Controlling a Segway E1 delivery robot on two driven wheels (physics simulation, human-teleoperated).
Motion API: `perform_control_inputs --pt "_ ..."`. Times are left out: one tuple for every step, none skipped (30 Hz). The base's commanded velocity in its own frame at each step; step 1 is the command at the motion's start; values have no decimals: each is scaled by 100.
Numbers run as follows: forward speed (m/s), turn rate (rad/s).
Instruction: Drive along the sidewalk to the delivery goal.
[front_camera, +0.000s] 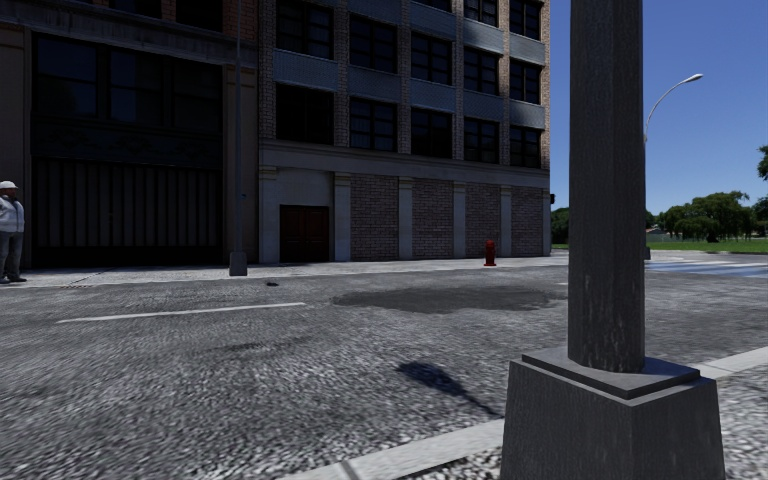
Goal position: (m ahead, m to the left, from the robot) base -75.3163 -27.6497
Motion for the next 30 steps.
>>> perform_control_inputs --pt "0 0" --pt "0 0" --pt "0 0" --pt "0 0" --pt "0 0" --pt "0 0" --pt "0 0" --pt "0 0" --pt "0 0" --pt "0 0" --pt "0 0" --pt "0 0" --pt "0 0" --pt "0 0" --pt "0 0" --pt "0 0" --pt "0 0" --pt "0 0" --pt "0 0" --pt "0 0" --pt "0 0" --pt "0 0" --pt "0 0" --pt "0 0" --pt "0 0" --pt "0 0" --pt "0 0" --pt "0 0" --pt "0 0" --pt "0 0"
